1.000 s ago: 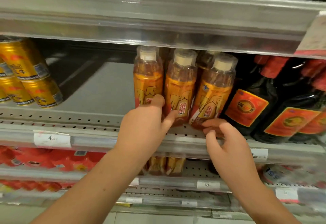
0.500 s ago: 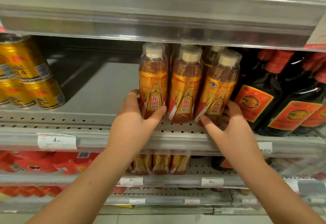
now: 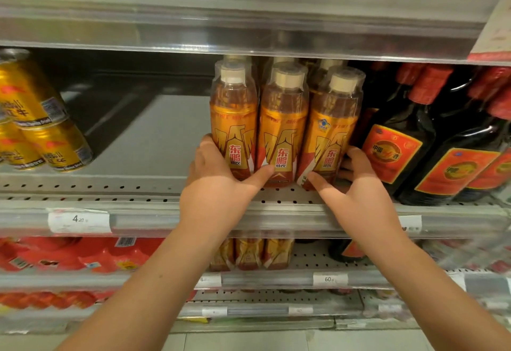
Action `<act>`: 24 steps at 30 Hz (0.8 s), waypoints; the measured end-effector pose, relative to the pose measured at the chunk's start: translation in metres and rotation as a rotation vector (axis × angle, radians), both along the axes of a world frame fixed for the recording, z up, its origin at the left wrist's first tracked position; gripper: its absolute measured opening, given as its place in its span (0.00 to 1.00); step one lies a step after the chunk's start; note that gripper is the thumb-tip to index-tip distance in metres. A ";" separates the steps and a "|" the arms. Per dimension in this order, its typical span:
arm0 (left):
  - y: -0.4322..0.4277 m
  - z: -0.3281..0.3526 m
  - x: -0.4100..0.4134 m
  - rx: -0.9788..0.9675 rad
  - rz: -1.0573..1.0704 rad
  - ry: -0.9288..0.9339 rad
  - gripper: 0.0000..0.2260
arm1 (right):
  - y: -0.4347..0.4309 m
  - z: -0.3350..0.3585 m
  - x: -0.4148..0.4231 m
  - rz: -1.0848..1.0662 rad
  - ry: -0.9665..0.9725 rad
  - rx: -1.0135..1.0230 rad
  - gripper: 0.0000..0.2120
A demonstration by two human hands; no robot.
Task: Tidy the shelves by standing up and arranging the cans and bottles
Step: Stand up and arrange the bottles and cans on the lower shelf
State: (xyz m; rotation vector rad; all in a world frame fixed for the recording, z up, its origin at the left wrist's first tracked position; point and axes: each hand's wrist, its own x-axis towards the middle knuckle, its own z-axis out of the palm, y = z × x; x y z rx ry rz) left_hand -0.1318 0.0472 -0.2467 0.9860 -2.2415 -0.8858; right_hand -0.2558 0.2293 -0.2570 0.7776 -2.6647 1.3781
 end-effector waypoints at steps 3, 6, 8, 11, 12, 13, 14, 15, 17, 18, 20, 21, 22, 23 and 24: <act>0.001 -0.001 0.000 -0.004 -0.010 0.025 0.42 | 0.001 -0.002 -0.003 -0.011 0.003 0.019 0.32; 0.002 -0.001 0.001 -0.046 -0.023 0.023 0.40 | -0.001 -0.003 -0.003 -0.041 0.014 0.052 0.34; 0.002 -0.001 0.004 -0.080 -0.034 -0.015 0.41 | -0.001 -0.004 -0.001 -0.043 0.019 0.084 0.34; -0.003 -0.003 0.018 -0.168 -0.022 -0.129 0.44 | 0.002 -0.004 0.004 -0.024 0.047 0.137 0.33; -0.003 -0.005 0.027 -0.226 -0.011 -0.158 0.41 | 0.004 -0.003 0.007 -0.019 0.061 0.157 0.32; -0.004 -0.007 0.035 -0.277 -0.014 -0.170 0.37 | 0.006 -0.003 0.009 -0.015 0.077 0.176 0.31; -0.003 -0.008 0.042 -0.307 -0.030 -0.174 0.31 | 0.007 -0.002 0.011 -0.016 0.089 0.190 0.30; -0.003 -0.009 0.048 -0.318 -0.044 -0.178 0.27 | 0.008 -0.002 0.013 -0.017 0.093 0.198 0.29; -0.005 -0.009 0.051 -0.328 -0.046 -0.201 0.22 | 0.007 0.000 0.014 -0.023 0.102 0.219 0.27; -0.006 -0.009 0.051 -0.342 -0.046 -0.227 0.22 | 0.007 0.001 0.014 -0.027 0.116 0.239 0.26; -0.006 -0.010 0.050 -0.372 -0.060 -0.274 0.22 | 0.007 0.000 0.015 -0.037 0.130 0.277 0.26; -0.005 -0.011 0.051 -0.380 -0.065 -0.288 0.22 | 0.008 -0.001 0.016 -0.039 0.126 0.289 0.26; -0.004 -0.012 0.053 -0.386 -0.066 -0.302 0.21 | 0.010 -0.002 0.018 -0.038 0.118 0.301 0.26; -0.003 -0.014 0.056 -0.391 -0.065 -0.320 0.21 | 0.011 -0.004 0.020 -0.036 0.109 0.316 0.27; -0.002 -0.015 0.059 -0.393 -0.065 -0.343 0.22 | 0.012 -0.007 0.021 -0.033 0.101 0.330 0.28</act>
